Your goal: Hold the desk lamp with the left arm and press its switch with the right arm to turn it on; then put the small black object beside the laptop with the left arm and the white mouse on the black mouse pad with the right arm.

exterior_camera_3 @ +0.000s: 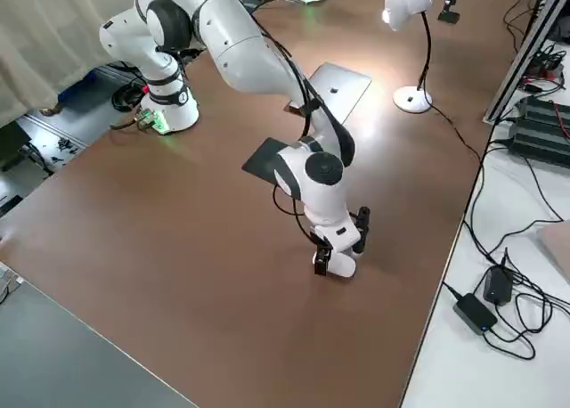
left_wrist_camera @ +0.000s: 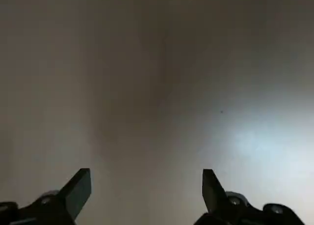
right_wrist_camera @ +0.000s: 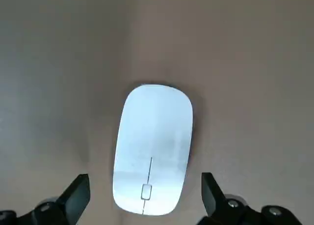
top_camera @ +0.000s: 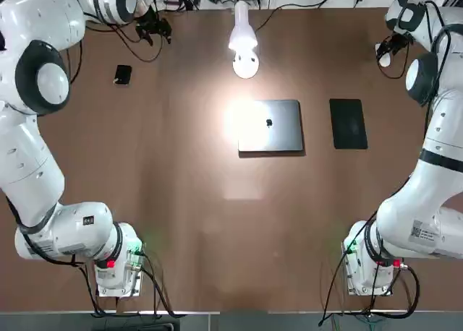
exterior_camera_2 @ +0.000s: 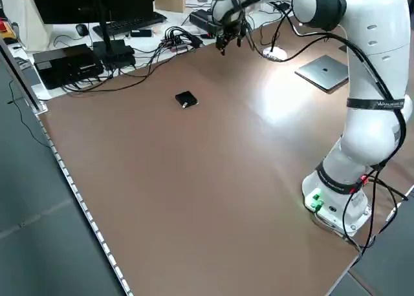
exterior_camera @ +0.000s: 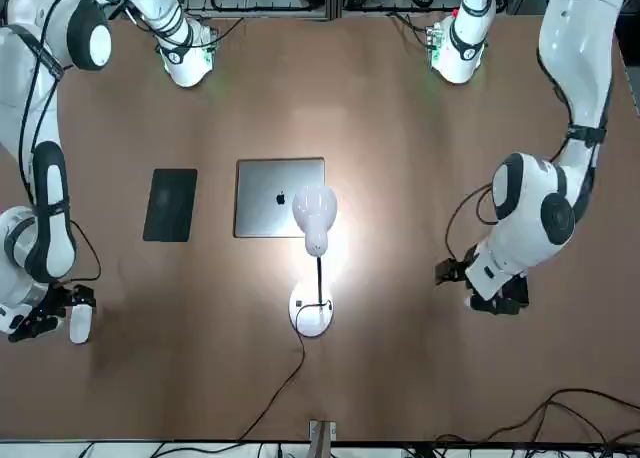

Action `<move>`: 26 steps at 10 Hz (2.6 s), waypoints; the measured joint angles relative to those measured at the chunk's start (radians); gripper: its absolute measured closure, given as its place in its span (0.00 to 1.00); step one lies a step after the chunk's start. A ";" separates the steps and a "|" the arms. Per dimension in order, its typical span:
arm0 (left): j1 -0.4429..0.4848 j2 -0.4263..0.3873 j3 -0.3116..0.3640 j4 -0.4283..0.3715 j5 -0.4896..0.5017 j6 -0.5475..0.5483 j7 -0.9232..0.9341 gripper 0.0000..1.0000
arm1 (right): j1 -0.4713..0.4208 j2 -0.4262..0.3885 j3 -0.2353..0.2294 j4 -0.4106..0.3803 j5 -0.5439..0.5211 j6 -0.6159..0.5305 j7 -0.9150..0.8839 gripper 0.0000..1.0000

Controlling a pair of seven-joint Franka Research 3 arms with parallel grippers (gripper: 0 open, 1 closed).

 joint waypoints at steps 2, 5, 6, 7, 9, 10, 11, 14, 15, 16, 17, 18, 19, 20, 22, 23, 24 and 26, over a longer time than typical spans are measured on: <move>0.082 -0.015 0.007 -0.005 0.052 -0.053 -0.003 0.00 | 0.002 0.004 0.006 0.000 0.000 0.023 0.000 0.00; 0.219 0.042 0.019 -0.030 0.070 -0.013 0.152 0.00 | 0.003 0.014 0.029 0.001 0.000 0.117 0.000 0.00; 0.231 0.085 0.027 -0.033 0.096 0.040 0.165 0.00 | 0.003 0.019 0.033 0.001 0.000 0.127 0.000 0.00; 0.230 0.129 0.035 -0.033 0.130 0.095 0.164 0.00 | 0.003 0.023 0.033 0.001 0.000 0.131 0.000 0.00; 0.228 0.176 0.054 -0.031 0.156 0.167 0.164 0.00 | -0.001 0.030 0.033 0.001 0.000 0.140 0.000 0.00; 0.228 0.177 0.064 -0.031 0.159 0.177 0.165 0.00 | -0.003 0.033 0.032 0.001 0.000 0.141 0.000 0.00; 0.226 0.177 0.070 -0.029 0.160 0.178 0.165 0.00 | -0.005 0.036 0.032 0.001 0.000 0.142 0.000 0.00; 0.225 0.187 0.087 -0.029 0.161 0.187 0.165 0.00 | -0.005 0.039 0.033 0.001 0.000 0.142 0.000 0.15; 0.224 0.197 0.092 -0.030 0.161 0.200 0.165 0.00 | -0.003 0.039 0.033 0.001 0.000 0.142 -0.001 0.31; 0.223 0.206 0.098 -0.030 0.161 0.212 0.165 0.00 | 0.000 0.039 0.035 0.001 0.000 0.142 -0.001 0.38; 0.223 0.213 0.104 -0.030 0.161 0.218 0.165 0.00 | 0.002 0.039 0.036 0.003 0.000 0.142 0.000 0.38; 0.223 0.216 0.107 -0.030 0.161 0.219 0.165 0.00 | 0.008 0.038 0.038 0.006 0.000 0.141 0.000 0.38; 0.222 0.217 0.109 -0.030 0.161 0.220 0.164 0.00 | 0.021 0.032 0.038 0.007 0.001 0.124 0.011 0.38; 0.221 0.218 0.110 -0.030 0.161 0.220 0.164 0.00 | 0.039 0.016 0.039 0.001 0.001 0.082 0.038 0.38; 0.215 0.224 0.110 -0.030 0.161 0.229 0.161 0.01 | 0.106 -0.090 0.038 -0.110 0.001 0.038 0.135 0.38; 0.215 0.228 0.110 -0.030 0.161 0.236 0.161 0.04 | 0.147 -0.170 0.036 -0.209 0.001 0.034 0.190 0.38; 0.214 0.230 0.112 -0.029 0.161 0.239 0.160 0.05 | 0.189 -0.267 0.035 -0.331 0.001 0.031 0.250 0.38; 0.215 0.231 0.114 -0.027 0.161 0.242 0.160 0.20 | 0.262 -0.458 0.034 -0.583 0.001 0.031 0.363 0.38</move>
